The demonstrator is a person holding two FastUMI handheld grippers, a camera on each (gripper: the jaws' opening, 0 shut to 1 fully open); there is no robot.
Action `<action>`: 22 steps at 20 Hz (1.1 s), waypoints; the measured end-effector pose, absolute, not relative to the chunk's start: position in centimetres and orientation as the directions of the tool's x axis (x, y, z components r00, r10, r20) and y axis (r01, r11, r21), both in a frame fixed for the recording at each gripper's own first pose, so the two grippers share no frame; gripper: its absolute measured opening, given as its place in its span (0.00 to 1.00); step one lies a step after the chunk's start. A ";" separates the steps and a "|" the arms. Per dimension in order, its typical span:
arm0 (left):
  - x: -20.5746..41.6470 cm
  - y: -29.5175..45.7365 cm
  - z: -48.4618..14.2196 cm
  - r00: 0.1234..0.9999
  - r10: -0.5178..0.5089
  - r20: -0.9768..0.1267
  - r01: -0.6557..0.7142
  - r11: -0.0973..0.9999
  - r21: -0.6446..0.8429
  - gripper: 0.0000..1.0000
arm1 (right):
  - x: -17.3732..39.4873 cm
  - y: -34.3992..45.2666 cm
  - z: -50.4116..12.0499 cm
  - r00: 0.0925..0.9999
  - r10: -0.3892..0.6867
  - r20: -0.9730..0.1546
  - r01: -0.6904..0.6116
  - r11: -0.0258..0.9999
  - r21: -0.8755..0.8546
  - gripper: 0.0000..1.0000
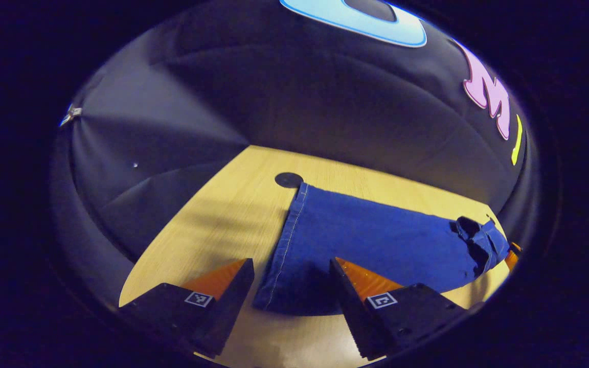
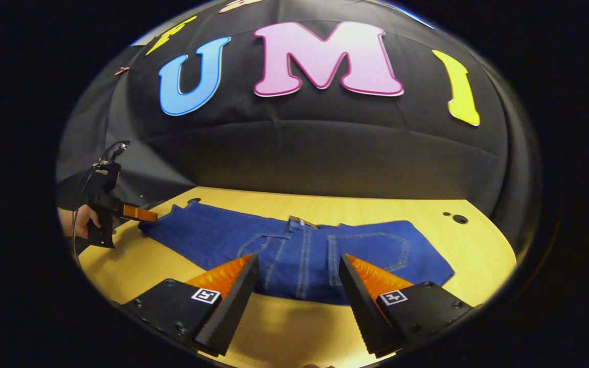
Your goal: Grasp the waist and the cuffs of the jeans and fold them to make the two legs overlap; first hold the waist and fold one-third of the jeans toward the cuffs, then hold the cuffs and fold the remaining one-third in the same direction to finish folding.
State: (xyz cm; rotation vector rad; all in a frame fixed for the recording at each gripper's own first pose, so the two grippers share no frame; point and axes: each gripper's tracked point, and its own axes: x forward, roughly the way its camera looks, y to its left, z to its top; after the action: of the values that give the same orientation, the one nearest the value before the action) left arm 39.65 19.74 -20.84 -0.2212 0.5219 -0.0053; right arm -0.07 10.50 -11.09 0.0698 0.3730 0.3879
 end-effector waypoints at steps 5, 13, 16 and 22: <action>39.6 17.9 -19.8 0.838 -0.079 -0.540 0.008 0.991 -0.132 0.78 | -0.9 5.9 -13.0 0.867 0.303 -0.396 -0.259 0.952 0.161 0.98; 39.8 16.0 -20.4 0.844 -0.207 -0.494 0.069 0.957 -0.282 0.25 | -2.6 4.4 -15.8 0.846 0.275 -0.456 -0.218 0.960 0.175 0.98; 40.0 15.9 -19.9 0.859 -0.185 -0.477 0.028 0.948 -0.318 0.07 | -2.8 4.3 -16.2 0.838 0.276 -0.471 -0.212 0.959 0.186 0.98; 39.0 15.4 -14.9 0.917 -0.161 -0.366 -0.013 0.902 -0.431 0.06 | -2.0 1.8 -14.9 0.859 0.236 -0.454 -0.185 0.970 0.155 0.98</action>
State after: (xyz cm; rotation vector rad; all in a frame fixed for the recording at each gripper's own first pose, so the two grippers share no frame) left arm 38.97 15.45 -14.90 -0.4417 0.4072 -0.0789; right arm -2.01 1.80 -14.90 0.1070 0.4901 0.2218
